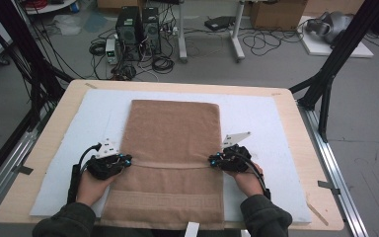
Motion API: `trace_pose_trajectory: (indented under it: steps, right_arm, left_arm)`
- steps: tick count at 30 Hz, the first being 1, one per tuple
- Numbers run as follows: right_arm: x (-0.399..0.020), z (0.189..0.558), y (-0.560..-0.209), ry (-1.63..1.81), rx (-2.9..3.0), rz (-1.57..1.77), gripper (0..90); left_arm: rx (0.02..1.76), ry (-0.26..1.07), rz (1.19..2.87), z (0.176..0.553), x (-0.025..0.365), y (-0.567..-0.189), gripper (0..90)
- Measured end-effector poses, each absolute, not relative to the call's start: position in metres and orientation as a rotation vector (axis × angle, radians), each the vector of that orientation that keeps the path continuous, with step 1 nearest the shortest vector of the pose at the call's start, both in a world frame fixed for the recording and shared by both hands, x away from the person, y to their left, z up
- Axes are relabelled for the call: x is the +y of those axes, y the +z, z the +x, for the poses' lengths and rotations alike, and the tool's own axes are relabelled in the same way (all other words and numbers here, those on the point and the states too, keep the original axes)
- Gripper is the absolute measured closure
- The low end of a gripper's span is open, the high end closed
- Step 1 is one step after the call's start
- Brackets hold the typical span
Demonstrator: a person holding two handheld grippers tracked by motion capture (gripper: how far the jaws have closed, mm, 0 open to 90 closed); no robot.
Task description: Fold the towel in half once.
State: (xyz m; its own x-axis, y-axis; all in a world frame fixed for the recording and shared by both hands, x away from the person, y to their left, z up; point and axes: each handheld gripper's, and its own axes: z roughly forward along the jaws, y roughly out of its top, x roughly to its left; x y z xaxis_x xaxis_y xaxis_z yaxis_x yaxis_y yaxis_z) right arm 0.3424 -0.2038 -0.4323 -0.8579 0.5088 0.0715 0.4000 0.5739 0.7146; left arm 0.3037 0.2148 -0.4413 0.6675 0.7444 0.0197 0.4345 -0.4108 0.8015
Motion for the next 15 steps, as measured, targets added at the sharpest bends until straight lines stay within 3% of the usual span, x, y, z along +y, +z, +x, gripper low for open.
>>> trace_pose_trajectory:
  steps: [15]
  right_arm:
    - [-0.204, 0.321, -0.396, 1.224, 2.657, 0.627, 83.9]
  left_arm:
    - [0.890, 0.431, 1.973, 0.276, 0.232, -0.417, 86.4]
